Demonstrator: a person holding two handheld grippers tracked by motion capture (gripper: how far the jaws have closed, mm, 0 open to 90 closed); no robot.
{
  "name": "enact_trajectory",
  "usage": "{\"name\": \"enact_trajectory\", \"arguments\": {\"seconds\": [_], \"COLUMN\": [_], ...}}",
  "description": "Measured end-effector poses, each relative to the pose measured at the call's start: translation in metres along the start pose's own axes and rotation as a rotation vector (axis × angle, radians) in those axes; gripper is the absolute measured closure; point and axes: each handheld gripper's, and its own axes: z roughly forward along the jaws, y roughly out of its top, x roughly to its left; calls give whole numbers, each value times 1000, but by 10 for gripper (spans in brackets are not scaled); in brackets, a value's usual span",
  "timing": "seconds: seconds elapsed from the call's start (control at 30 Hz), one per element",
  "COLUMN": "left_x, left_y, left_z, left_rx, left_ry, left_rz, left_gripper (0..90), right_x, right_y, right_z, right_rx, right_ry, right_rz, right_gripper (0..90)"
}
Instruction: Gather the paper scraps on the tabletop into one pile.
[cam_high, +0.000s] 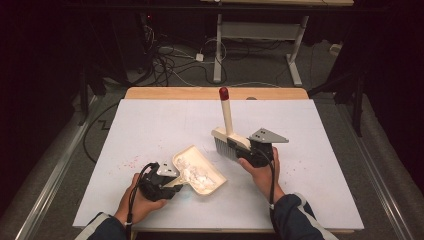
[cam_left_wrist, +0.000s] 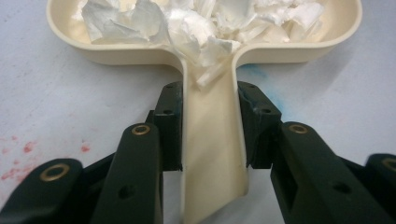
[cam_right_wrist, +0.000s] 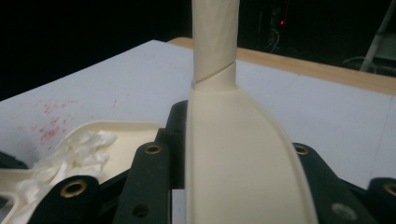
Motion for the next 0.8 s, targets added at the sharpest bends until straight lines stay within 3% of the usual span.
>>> {"name": "enact_trajectory", "arguments": {"seconds": [0.13, 0.23, 0.33, 0.53, 0.8], "left_x": [4, 4, 4, 5, 4], "left_y": [-2, -2, -3, -5, -2], "left_z": [0, 0, -1, 0, 0], "left_rx": [-1, -1, 3, 6, 4], "left_ry": [0, 1, 5, 5, 11], "left_rz": [-13, -14, -9, -14, -13], "left_gripper": [631, 631, 631, 631, 631], "right_x": [2, 2, 3, 2, 21], "right_y": [3, 1, -5, -11, -8], "right_z": [18, 33, 44, 38, 35], "right_rx": [-49, -67, -12, 111, 174], "right_ry": [-1, 6, -7, 41, 136], "right_rz": [-7, 18, 14, 11, -49], "right_gripper": [676, 675, 676, 677, 678]}}
